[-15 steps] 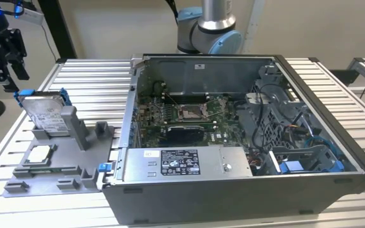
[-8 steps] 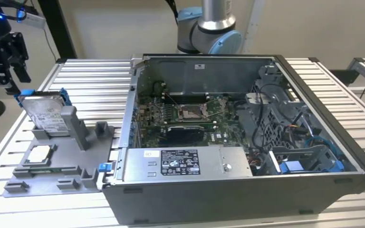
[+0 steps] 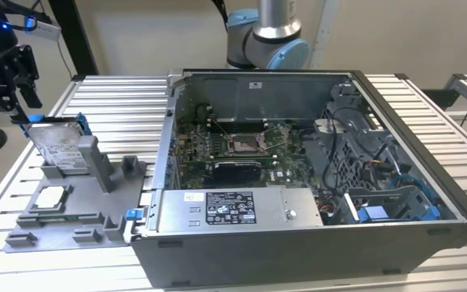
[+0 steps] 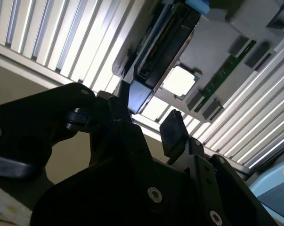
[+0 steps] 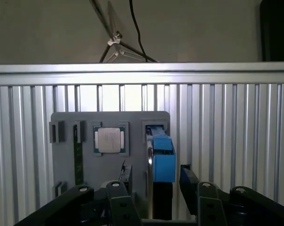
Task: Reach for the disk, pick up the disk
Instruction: 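Pick up the disk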
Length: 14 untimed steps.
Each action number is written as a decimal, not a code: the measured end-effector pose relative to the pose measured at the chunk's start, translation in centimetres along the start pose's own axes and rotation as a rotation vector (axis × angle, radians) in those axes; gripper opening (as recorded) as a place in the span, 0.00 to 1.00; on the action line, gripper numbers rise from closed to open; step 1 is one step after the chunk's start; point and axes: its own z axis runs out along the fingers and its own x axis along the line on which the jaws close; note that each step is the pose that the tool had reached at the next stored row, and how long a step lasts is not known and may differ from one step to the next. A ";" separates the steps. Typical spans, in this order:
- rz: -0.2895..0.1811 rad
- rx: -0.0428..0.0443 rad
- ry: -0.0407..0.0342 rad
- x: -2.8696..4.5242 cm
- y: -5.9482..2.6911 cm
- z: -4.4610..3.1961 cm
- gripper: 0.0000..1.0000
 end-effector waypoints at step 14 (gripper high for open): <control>0.000 0.0000 0.0000 -0.32 -0.08 1.82 1.00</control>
